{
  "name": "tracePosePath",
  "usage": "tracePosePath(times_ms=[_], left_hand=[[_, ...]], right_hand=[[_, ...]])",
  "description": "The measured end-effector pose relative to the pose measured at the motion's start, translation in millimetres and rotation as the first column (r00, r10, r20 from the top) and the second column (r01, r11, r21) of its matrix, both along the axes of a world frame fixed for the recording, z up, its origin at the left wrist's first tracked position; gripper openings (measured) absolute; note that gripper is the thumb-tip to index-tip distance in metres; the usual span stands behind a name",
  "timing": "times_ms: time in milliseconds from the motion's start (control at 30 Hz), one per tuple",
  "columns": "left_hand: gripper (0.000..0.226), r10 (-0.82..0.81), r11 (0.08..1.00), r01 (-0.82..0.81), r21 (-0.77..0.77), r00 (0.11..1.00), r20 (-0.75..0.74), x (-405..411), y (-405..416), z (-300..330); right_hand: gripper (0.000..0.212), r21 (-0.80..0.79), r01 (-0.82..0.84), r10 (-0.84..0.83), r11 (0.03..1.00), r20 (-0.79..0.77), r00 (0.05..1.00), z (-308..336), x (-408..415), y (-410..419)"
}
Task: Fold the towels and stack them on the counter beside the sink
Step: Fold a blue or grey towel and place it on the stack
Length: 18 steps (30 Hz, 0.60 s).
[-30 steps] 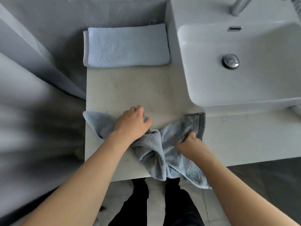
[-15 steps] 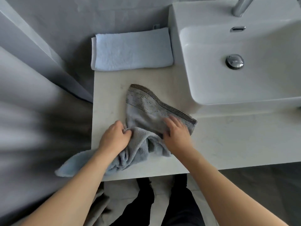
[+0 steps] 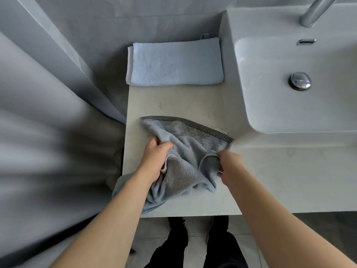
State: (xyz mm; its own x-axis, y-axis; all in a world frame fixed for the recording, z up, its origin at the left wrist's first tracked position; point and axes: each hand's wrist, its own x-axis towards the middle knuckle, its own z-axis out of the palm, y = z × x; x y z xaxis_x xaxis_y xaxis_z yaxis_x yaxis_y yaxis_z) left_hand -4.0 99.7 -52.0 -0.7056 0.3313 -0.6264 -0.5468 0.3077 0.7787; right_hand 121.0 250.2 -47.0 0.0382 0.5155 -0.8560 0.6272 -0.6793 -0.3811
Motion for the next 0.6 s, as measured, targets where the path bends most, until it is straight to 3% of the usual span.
tracePosePath(times_ms=[100, 167, 200, 233, 367, 500, 600], left_hand=[[0.037, 0.051, 0.991, -0.079, 0.111, 0.971, 0.236, -14, -15, 8], [0.045, 0.062, 0.985, -0.119, 0.127, 0.924, 0.378, -23, -20, 13], [0.043, 0.076, 0.985, -0.127, 0.114, 0.926, 0.37, -27, -21, 13], [0.038, 0.094, 0.989, -0.124, 0.079, 0.946, 0.311, -31, -22, 12], [0.028, 0.119, 0.992, -0.118, 0.051, 0.993, -0.008, -59, -21, 18], [0.029, 0.147, 0.968, -0.12, 0.221, 0.983, -0.11, -98, 0, 52], [0.034, 0.116, 0.949, -0.007, 0.316, 0.937, -0.328, -128, 26, 72]], right_hand=[[0.027, -0.042, -0.04, 0.037, 0.998, -0.079, 0.996, 1, -20, -9], [0.02, -0.03, -0.105, 0.103, 0.994, -0.065, 0.993, 3, -30, -12], [0.013, -0.015, -0.099, 0.098, 0.995, -0.051, 0.994, 2, -35, -11], [0.005, 0.016, -0.083, 0.083, 0.996, -0.043, 0.996, 0, -40, -10], [0.035, 0.22, 0.184, -0.135, 0.958, -0.222, 0.966, 13, -76, 23], [0.035, 0.402, 0.196, -0.041, 0.894, -0.362, 0.931, 51, -140, 73], [0.028, 0.592, 0.21, 0.036, 0.778, -0.375, 0.926, 80, -183, 107]])
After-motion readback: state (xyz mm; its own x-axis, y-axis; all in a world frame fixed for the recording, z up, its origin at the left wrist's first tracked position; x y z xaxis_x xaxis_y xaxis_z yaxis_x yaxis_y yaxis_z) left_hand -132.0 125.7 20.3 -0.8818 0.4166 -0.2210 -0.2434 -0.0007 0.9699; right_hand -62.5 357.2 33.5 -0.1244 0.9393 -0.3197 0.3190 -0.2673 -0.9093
